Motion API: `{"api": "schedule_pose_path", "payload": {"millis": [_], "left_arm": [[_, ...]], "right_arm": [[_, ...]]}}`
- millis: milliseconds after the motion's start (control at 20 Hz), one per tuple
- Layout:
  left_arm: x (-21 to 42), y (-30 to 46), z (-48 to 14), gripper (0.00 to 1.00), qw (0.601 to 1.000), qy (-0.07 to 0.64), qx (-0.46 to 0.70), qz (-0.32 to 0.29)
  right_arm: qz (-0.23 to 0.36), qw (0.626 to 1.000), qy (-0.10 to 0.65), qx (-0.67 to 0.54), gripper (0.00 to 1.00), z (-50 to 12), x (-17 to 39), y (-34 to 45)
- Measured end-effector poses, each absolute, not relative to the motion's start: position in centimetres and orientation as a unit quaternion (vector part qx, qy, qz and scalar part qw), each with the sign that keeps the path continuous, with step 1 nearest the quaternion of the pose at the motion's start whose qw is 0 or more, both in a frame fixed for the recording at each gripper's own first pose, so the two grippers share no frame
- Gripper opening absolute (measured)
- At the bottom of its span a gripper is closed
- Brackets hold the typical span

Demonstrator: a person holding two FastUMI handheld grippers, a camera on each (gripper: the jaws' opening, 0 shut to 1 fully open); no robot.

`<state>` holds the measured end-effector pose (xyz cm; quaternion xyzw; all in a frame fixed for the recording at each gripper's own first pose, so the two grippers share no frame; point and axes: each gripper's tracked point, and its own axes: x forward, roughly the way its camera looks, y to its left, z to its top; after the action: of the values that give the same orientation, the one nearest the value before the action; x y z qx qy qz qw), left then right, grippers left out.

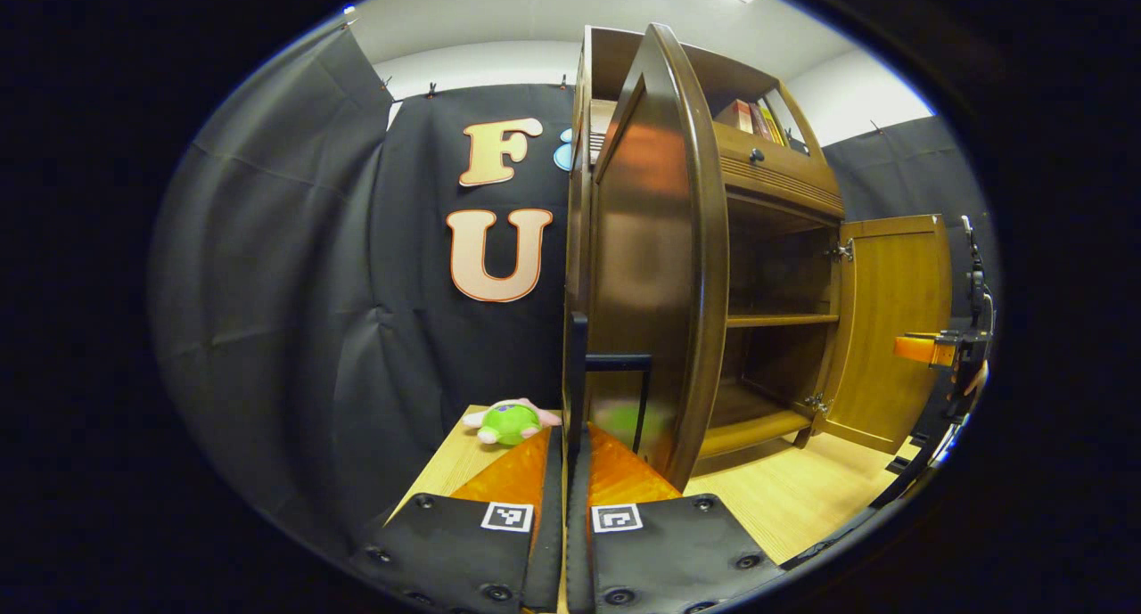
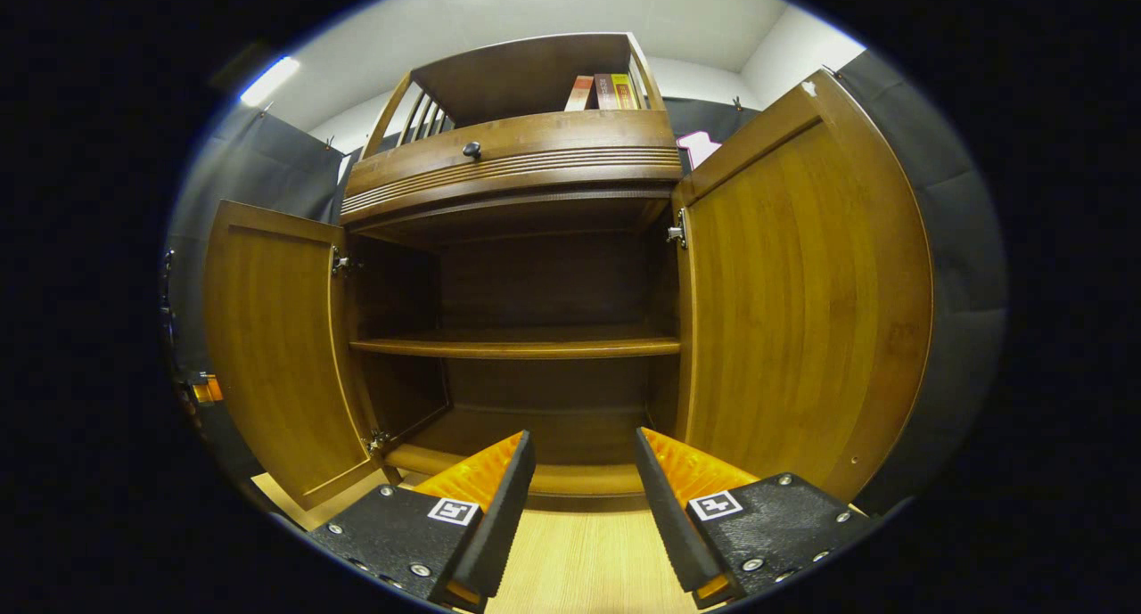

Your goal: Open the right door of the double-door shoe cabinet with the right hand, and open the left door with the left hand.

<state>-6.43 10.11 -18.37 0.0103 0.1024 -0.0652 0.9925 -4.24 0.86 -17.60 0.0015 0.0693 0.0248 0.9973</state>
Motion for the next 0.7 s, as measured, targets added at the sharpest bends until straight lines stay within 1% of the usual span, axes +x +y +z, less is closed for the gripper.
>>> {"api": "schedule_pose_path", "payload": {"millis": [400,700], "left_arm": [[-6.4,11.1,-18.5,0.1,0.992,0.101,-0.003,-0.074],[-7.5,11.6,-18.5,0.1,0.992,0.111,-0.009,-0.058]], "right_arm": [[0.023,0.997,0.071,-0.006,0.71,-17.6,-4.4,1.4],[0.025,0.997,0.069,-0.007,0.71,-17.0,-4.8,0.7]]}}
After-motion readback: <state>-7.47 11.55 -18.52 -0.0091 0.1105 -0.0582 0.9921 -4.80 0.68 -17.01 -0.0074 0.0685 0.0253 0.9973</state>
